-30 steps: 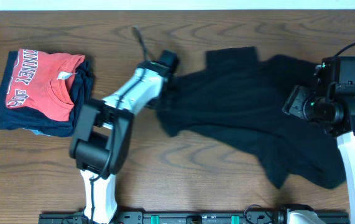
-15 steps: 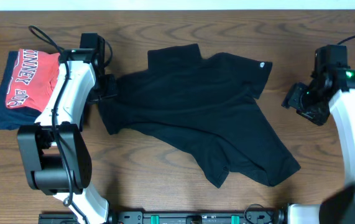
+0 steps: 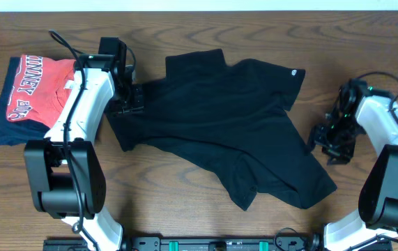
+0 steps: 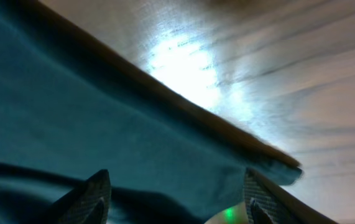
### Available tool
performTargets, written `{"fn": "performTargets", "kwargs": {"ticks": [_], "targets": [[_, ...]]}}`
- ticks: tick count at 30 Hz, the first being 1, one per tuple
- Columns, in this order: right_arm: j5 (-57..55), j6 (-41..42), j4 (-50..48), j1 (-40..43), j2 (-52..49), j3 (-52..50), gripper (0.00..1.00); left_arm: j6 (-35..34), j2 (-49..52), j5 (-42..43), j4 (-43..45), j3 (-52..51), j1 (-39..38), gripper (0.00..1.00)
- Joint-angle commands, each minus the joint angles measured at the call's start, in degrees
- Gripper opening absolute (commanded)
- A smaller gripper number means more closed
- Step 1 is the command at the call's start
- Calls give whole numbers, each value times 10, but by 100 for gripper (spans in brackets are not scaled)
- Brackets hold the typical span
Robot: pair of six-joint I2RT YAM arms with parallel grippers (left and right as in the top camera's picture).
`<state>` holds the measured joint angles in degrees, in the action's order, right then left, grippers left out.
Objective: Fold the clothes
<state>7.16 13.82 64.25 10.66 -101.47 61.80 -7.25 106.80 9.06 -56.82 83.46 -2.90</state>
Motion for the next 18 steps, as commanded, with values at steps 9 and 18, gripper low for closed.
{"fn": "performTargets", "kwargs": {"ticks": [9,18], "targets": [[-21,14,-139,4,-1,-128,2,13,-18,11,-9,2,-14,42],[-144,72,-124,78,0,15,1,12,-18,42,-8,2,-14,41]]}}
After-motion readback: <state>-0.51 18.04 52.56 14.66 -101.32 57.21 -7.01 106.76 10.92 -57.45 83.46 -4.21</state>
